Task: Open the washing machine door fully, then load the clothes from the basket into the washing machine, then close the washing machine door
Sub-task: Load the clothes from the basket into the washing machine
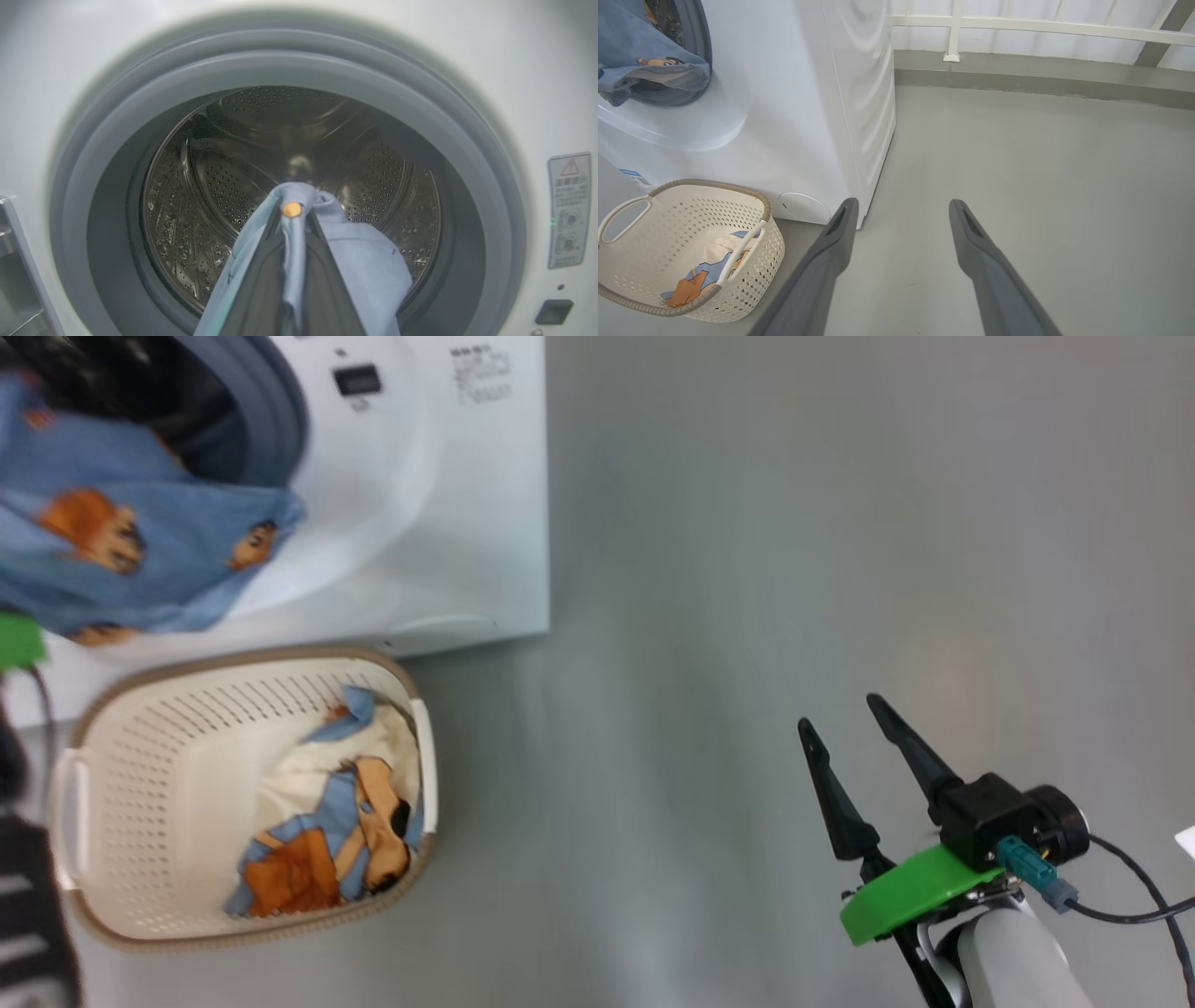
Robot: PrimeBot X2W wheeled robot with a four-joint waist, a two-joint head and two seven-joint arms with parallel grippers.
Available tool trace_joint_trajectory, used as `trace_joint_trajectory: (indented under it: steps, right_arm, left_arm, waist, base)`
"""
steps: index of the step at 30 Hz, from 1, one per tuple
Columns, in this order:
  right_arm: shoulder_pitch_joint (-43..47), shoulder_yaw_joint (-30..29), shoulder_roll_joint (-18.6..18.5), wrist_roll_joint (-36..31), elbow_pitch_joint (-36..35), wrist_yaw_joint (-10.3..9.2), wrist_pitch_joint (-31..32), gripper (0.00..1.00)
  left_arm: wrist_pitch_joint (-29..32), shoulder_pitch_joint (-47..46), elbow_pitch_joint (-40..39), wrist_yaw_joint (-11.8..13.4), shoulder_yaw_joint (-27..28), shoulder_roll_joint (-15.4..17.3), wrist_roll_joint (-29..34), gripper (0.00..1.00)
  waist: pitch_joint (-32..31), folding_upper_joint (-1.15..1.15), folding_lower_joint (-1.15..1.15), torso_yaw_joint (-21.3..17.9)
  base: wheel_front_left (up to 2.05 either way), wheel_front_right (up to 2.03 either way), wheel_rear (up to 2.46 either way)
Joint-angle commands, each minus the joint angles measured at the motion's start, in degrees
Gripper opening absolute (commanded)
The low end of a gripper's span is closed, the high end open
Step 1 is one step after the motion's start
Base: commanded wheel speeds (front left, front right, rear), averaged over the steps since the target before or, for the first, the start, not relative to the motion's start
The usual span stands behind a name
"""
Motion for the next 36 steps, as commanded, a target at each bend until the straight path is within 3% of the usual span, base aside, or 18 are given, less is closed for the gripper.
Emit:
trace_joint_trajectory:
  steps: [1,9,20,32,34,36]
  right_arm:
    - [-1.2,1.6,0.3,0.5,-1.7,0.16,-0.4,1.00]
    - [-3.1,2.0,0.3,2.1,-3.5,0.16,-0.4,1.00]
    - [-5.4,4.9,0.3,6.4,-4.4,0.16,-0.4,1.00]
    - [-6.5,6.6,0.3,8.8,-4.9,0.16,-0.4,1.00]
    - [-6.9,6.7,0.3,8.9,-5.0,0.16,-0.4,1.00]
    - [-7.7,7.2,0.3,9.1,-5.1,0.16,-0.4,1.00]
  left_arm:
    - [-0.3,-4.1,0.5,-0.1,1.6,4.1,-0.9,0.00]
    - [-0.3,-18.4,10.9,-0.1,-2.8,14.8,-3.6,0.00]
    - [-0.3,-37.7,24.8,-0.1,-15.0,27.3,-7.8,0.00]
    - [-0.3,-50.5,33.5,-0.2,-23.1,32.6,-10.5,0.00]
    - [-0.3,-53.1,32.8,-0.1,-22.3,33.0,-10.6,0.00]
    - [-0.3,-56.5,29.2,2.2,-18.0,33.3,-10.5,0.00]
  waist:
    - [6.6,0.00,0.00,-3.5]
    - [14.5,0.00,0.00,-7.6]
    - [22.3,0.00,0.00,-11.8]
    - [25.9,0.00,0.00,-14.3]
    - [26.4,0.00,0.00,-14.3]
    - [27.2,0.00,0.00,-14.4]
  base:
    - [0.00,0.00,0.00]
    - [0.00,0.00,0.00]
    - [0.00,0.00,0.00]
    - [0.00,0.00,0.00]
    - [0.00,0.00,0.00]
    - [0.00,0.00,0.00]
